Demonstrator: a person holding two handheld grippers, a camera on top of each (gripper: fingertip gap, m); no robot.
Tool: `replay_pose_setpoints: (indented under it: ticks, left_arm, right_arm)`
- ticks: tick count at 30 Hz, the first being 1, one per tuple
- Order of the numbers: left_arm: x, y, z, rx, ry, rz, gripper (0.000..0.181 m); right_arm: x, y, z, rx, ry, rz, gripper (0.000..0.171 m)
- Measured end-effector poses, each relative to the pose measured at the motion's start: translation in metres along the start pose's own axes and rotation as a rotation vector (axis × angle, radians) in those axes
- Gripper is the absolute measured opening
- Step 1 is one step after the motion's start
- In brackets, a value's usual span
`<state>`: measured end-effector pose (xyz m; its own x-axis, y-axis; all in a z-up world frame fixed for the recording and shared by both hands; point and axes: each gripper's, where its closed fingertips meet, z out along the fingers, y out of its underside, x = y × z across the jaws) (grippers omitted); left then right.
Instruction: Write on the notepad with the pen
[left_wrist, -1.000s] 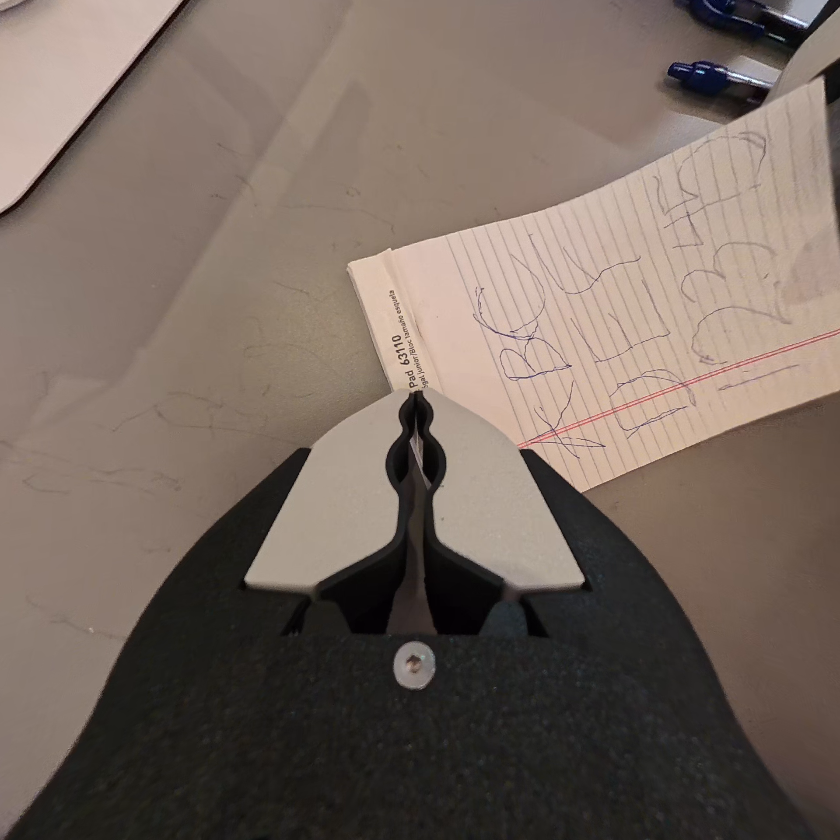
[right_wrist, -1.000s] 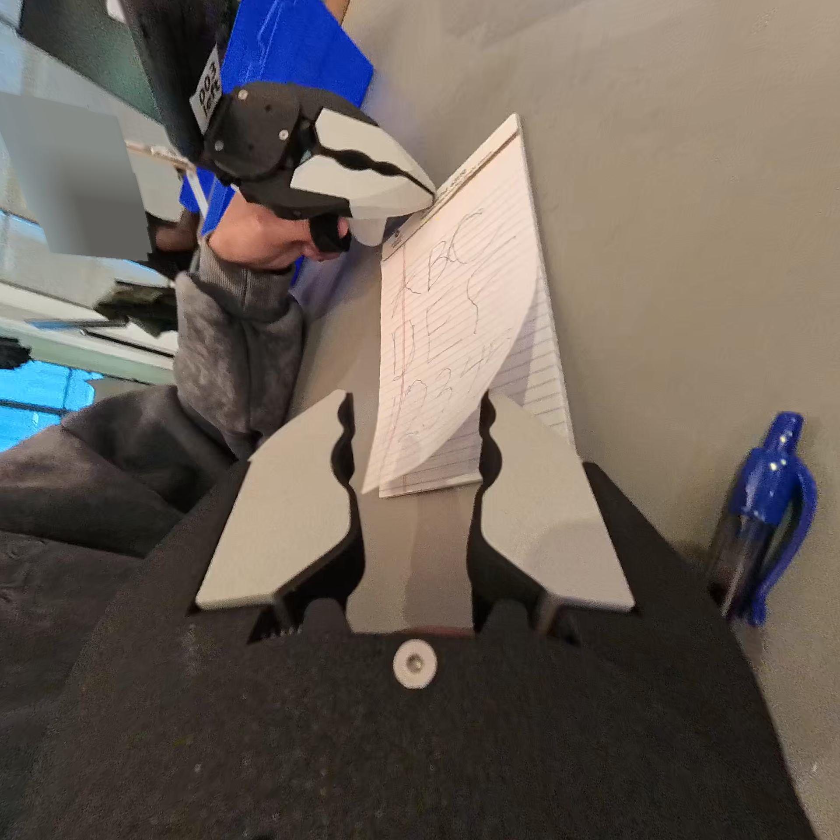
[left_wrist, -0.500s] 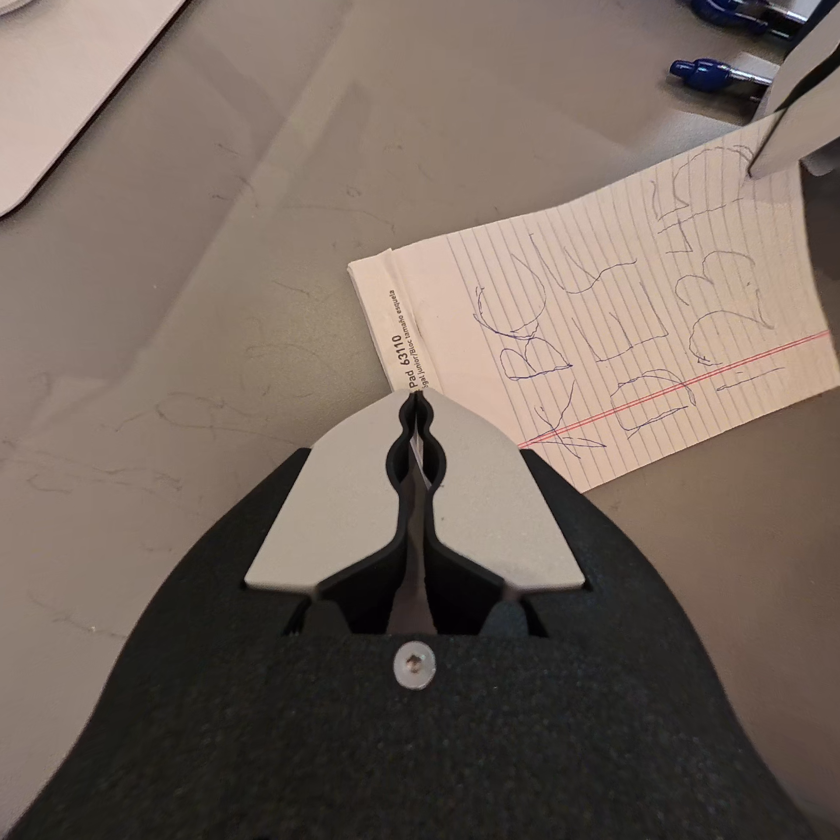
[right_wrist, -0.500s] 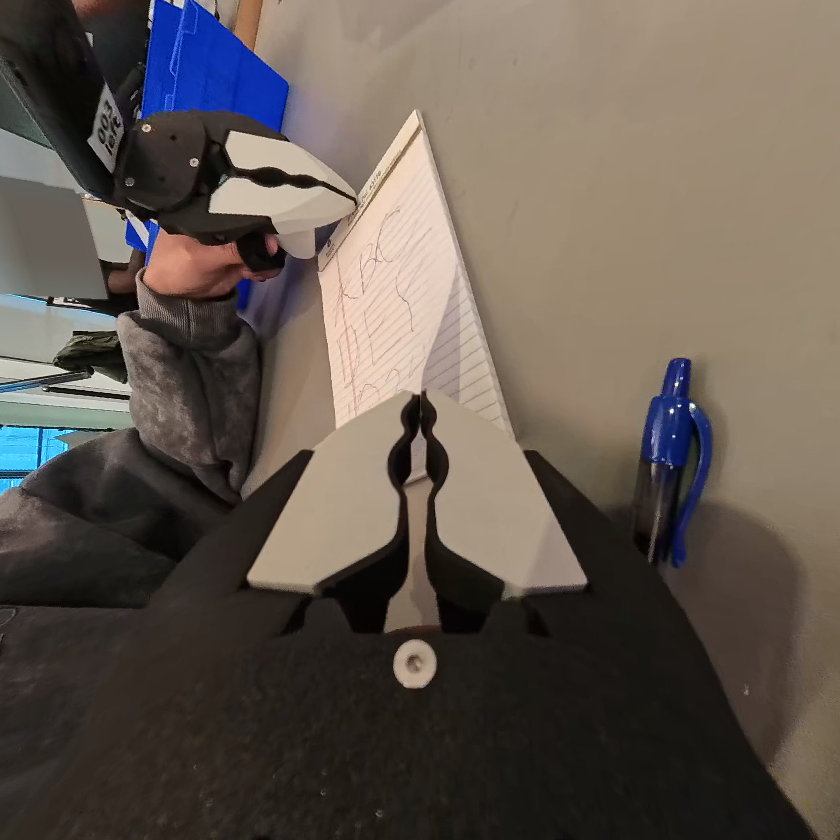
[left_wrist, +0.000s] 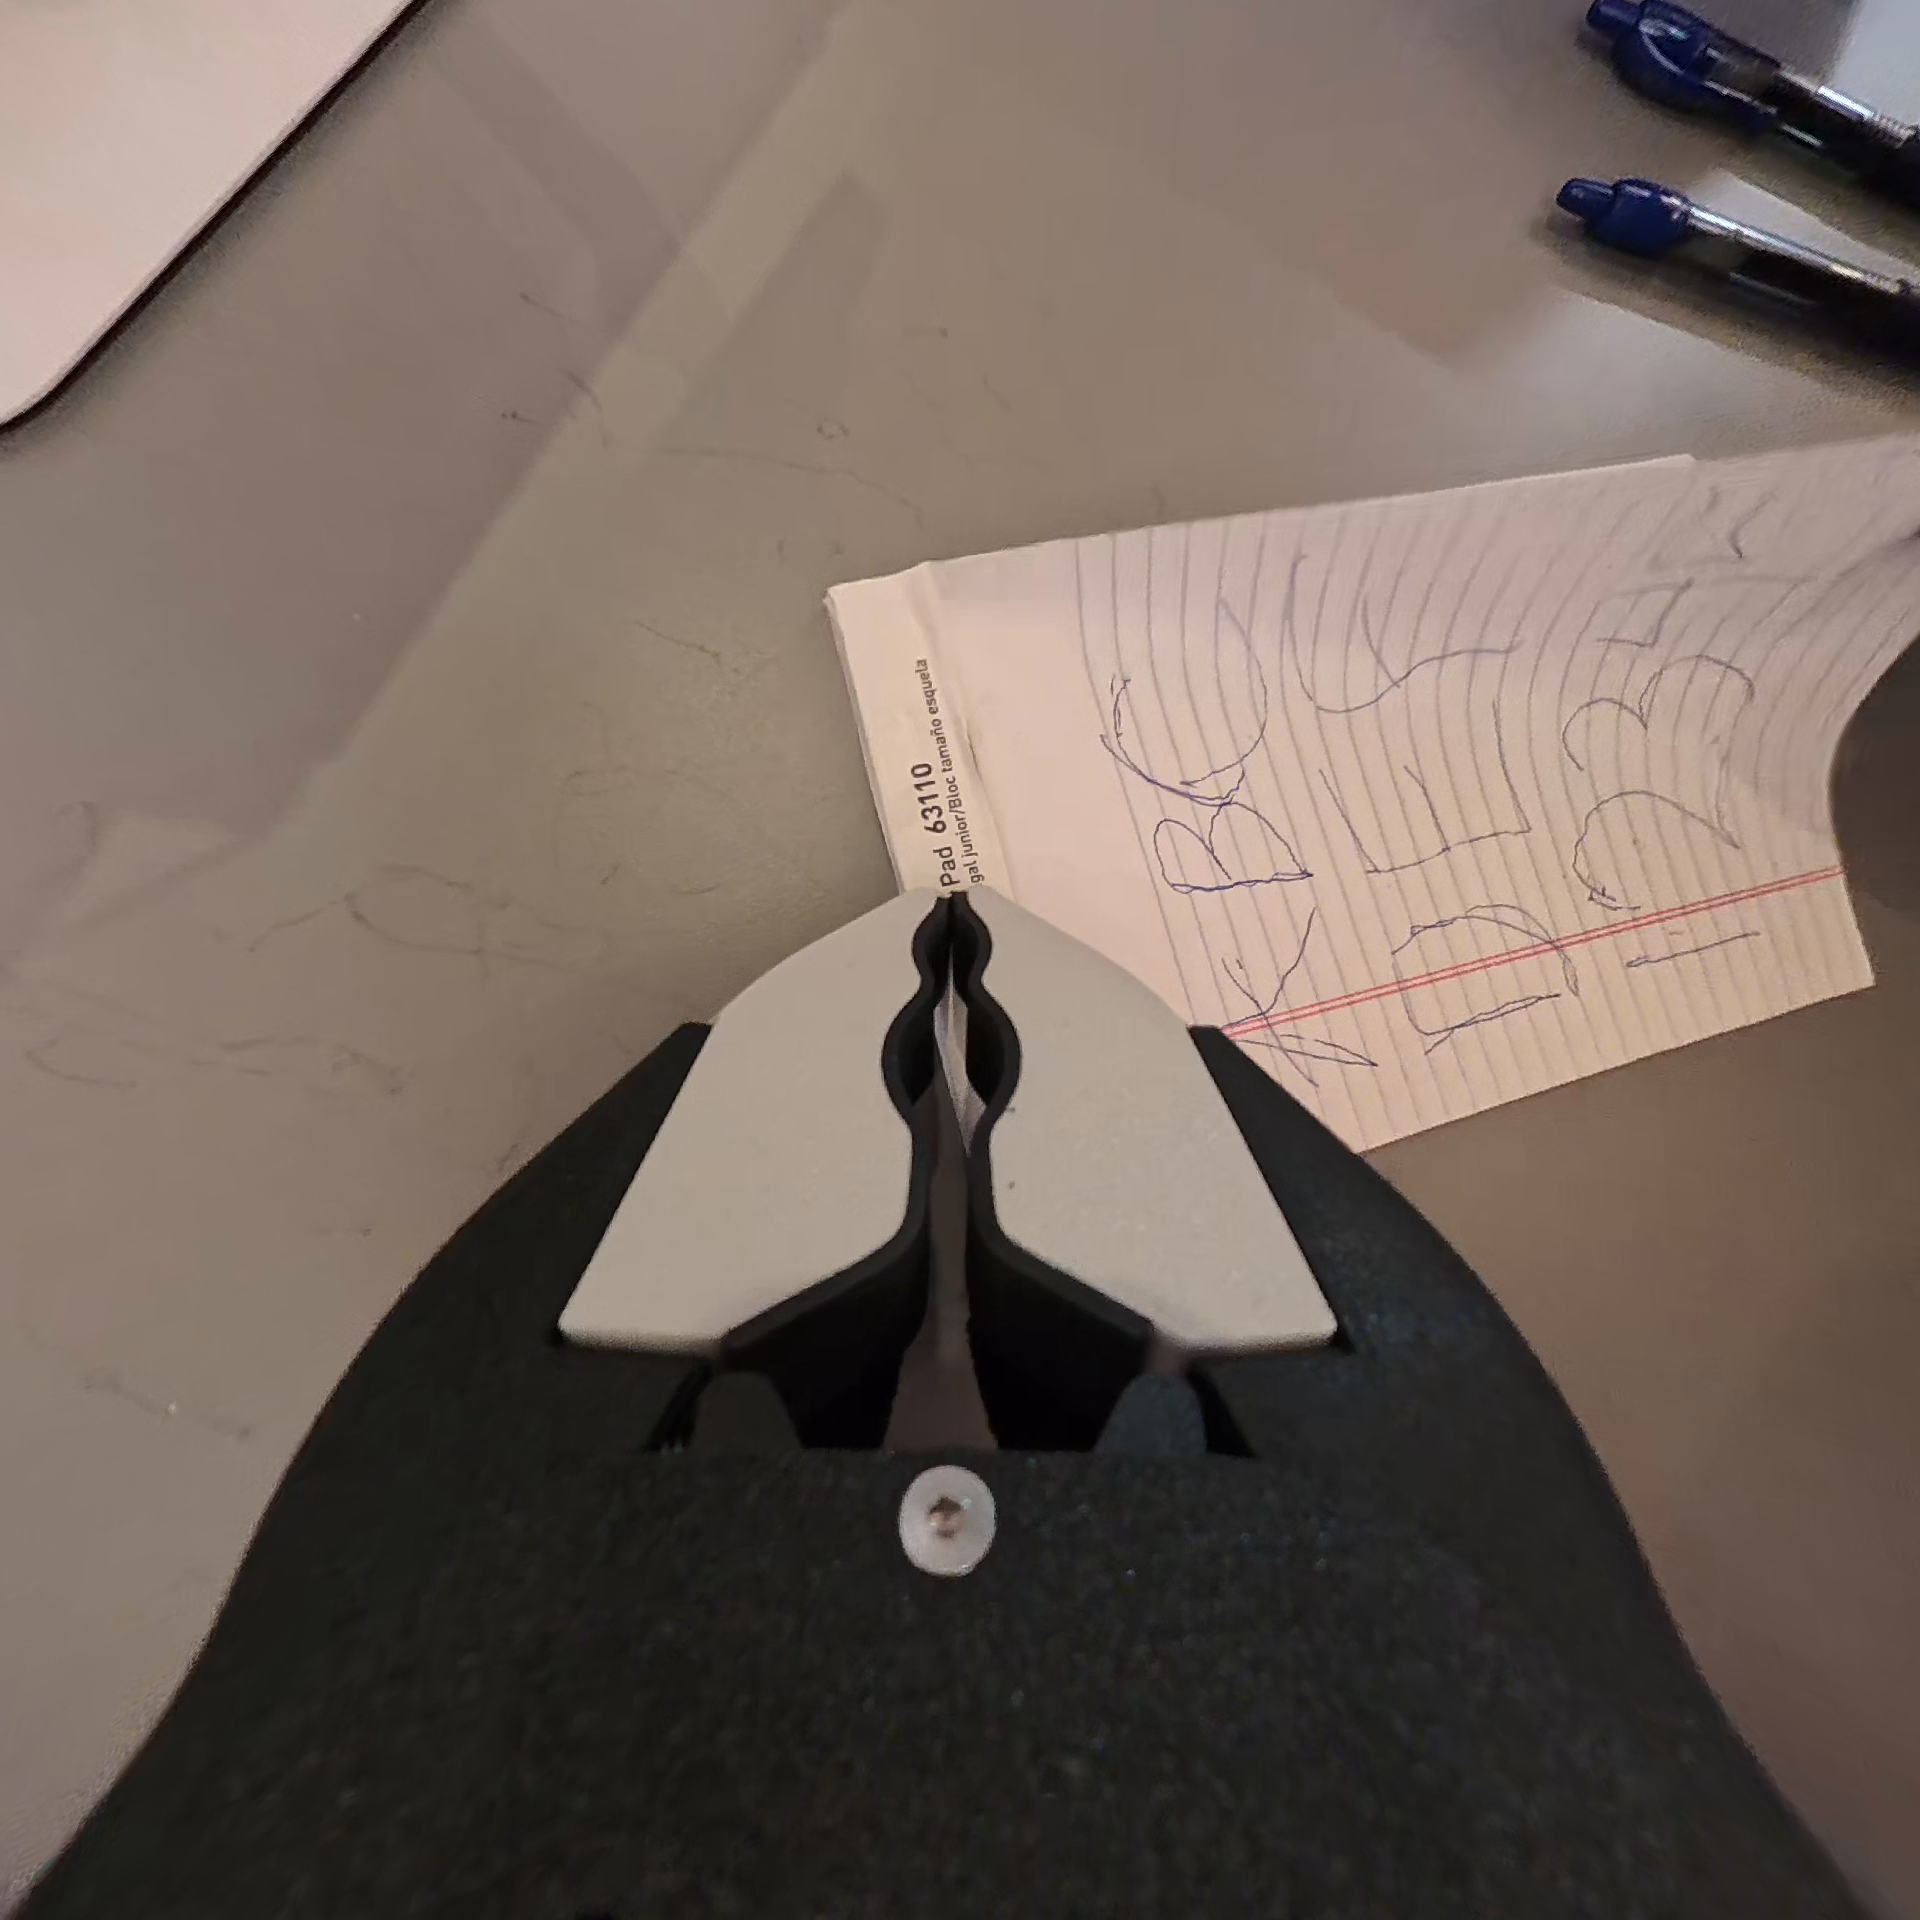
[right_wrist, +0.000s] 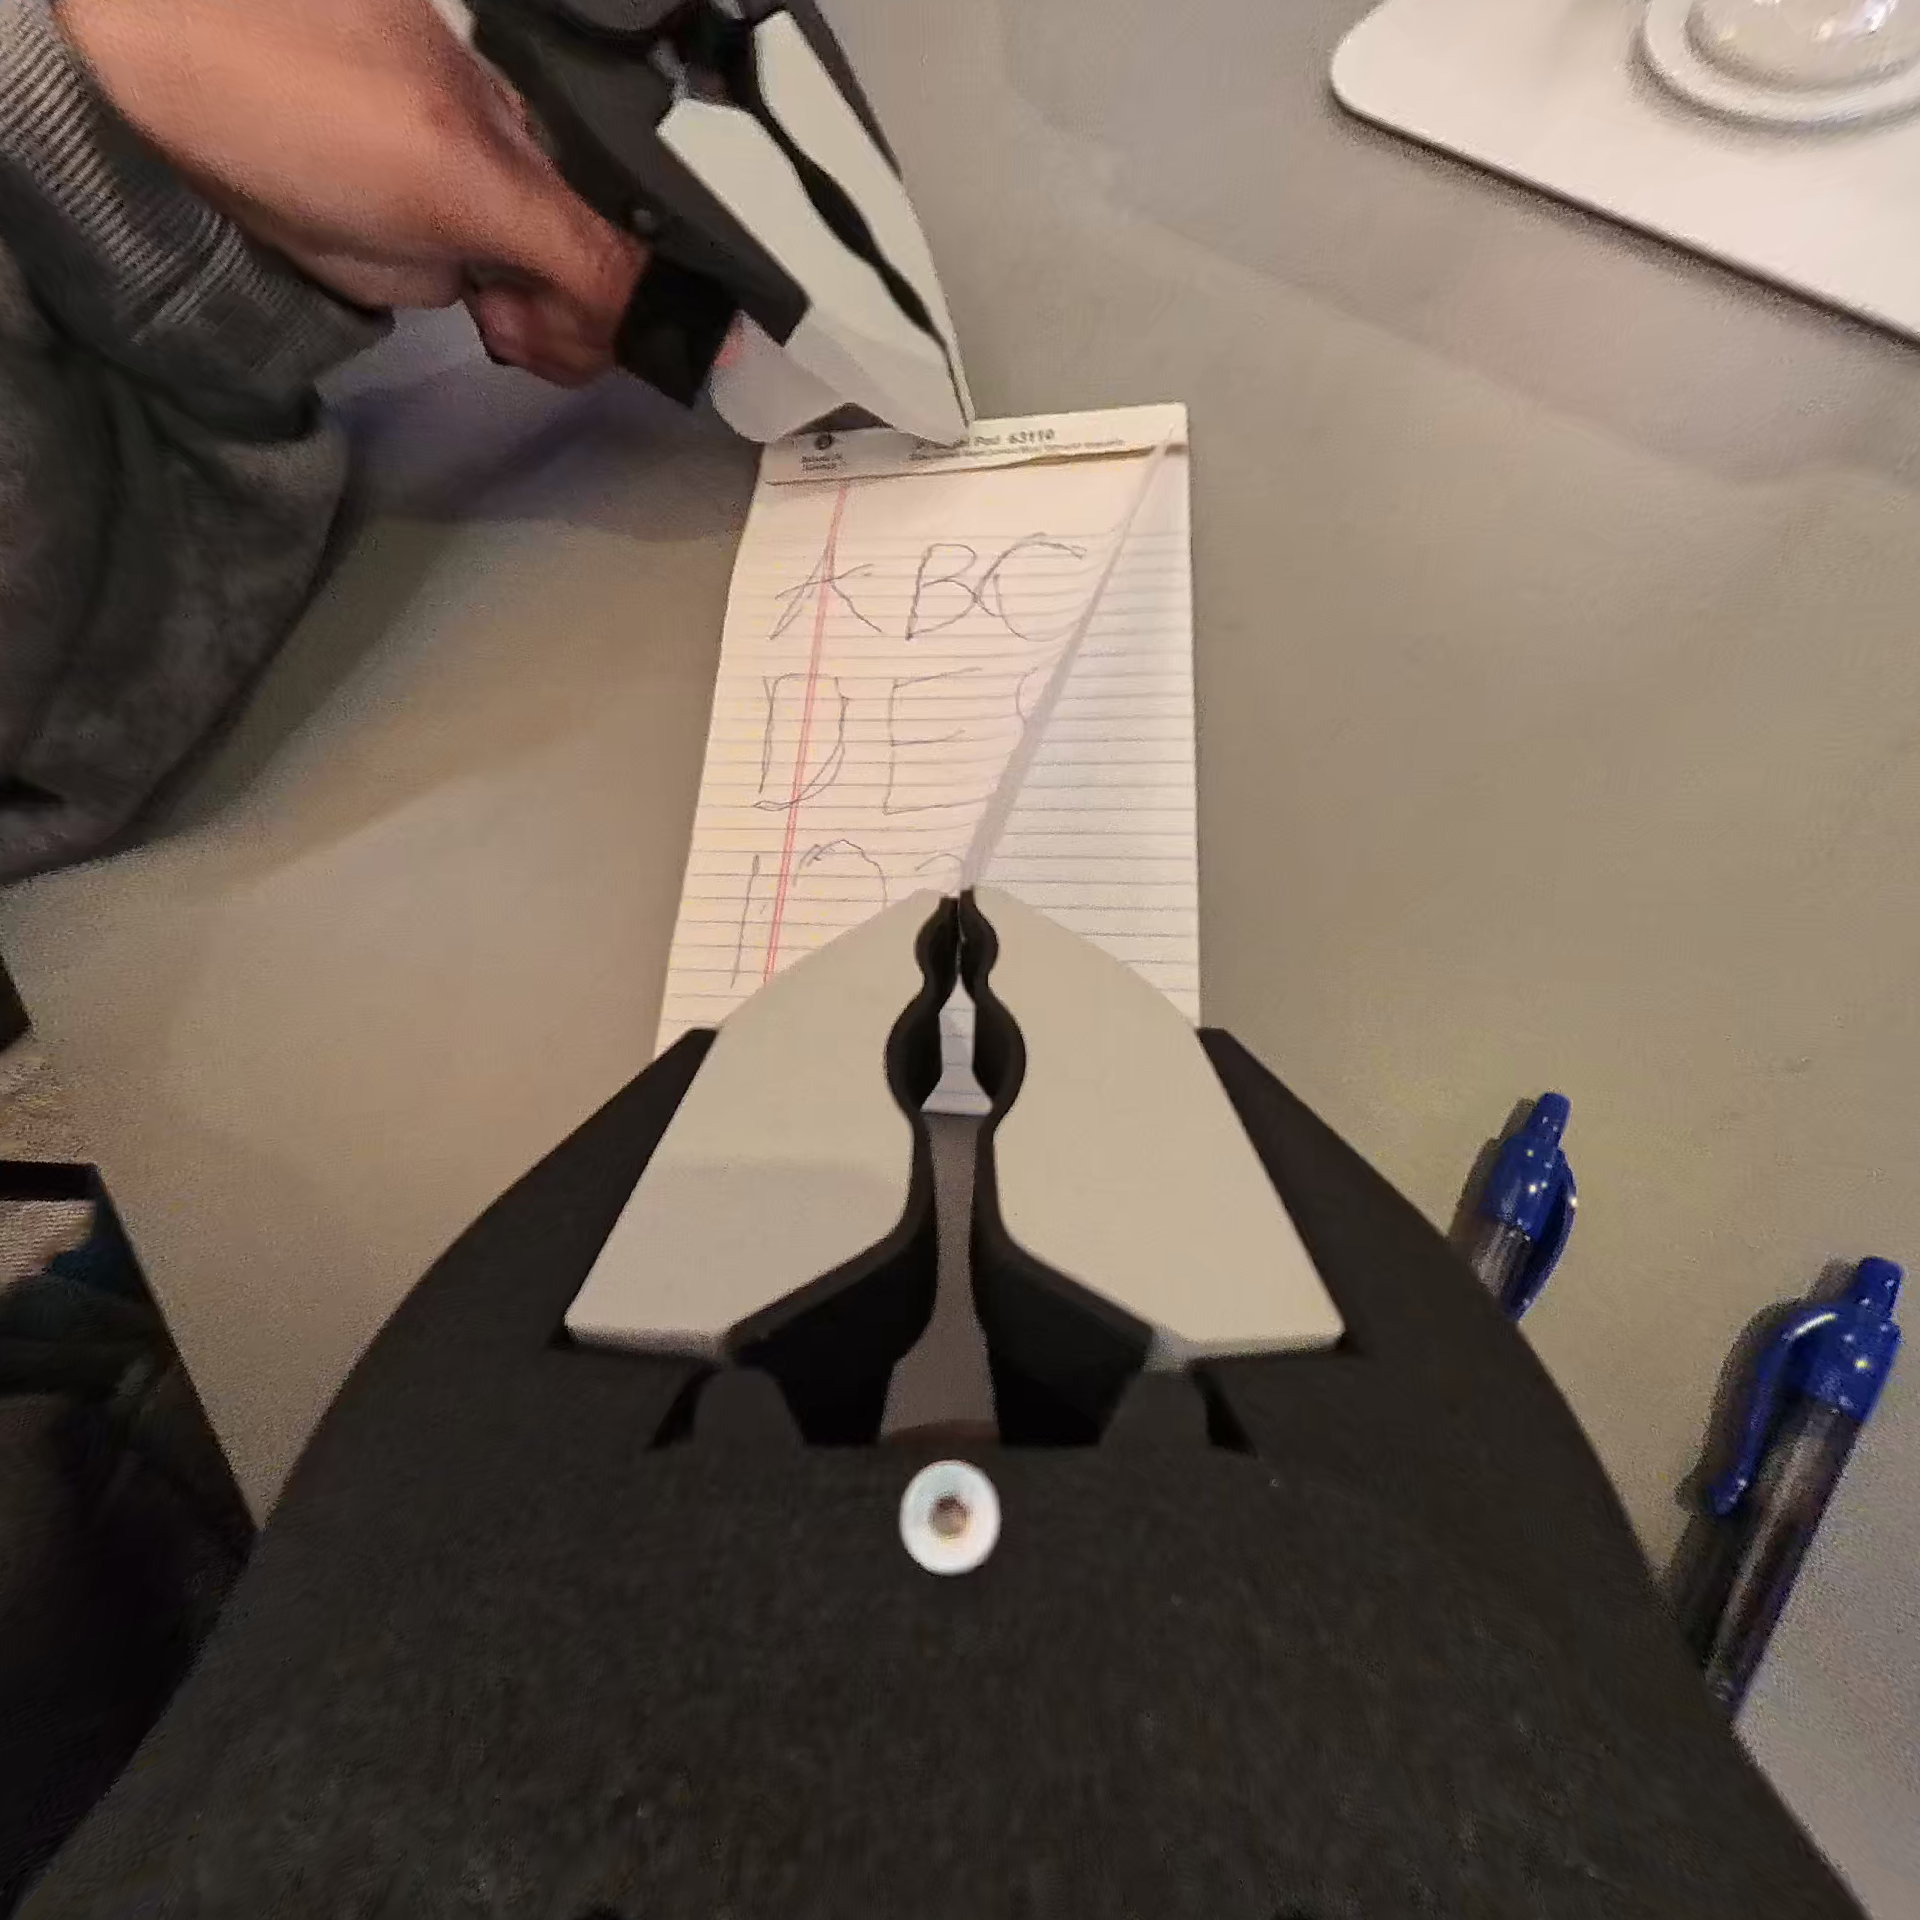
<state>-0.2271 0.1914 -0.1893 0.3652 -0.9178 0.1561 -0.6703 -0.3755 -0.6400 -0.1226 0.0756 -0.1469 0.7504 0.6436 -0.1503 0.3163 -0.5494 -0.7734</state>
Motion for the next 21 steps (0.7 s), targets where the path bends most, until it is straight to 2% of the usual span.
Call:
replay_pose_setpoints:
  ticks: [1, 4, 21]
  left_arm:
    - [0.000, 0.000, 0.000, 0.000, 0.001, -0.007, 0.000]
    - [0.000, 0.000, 0.000, 0.003, 0.000, -0.020, 0.000]
    - [0.000, -0.001, 0.000, 0.037, 0.065, -0.060, 0.000]
  right_arm:
    - [-0.002, -0.001, 0.000, 0.000, 0.025, -0.025, 0.000]
    - [-0.007, 0.000, -0.001, -0.011, 0.054, -0.077, 0.000]
    - [-0.028, -0.013, -0.021, 0.074, 0.012, -0.025, 0.000]
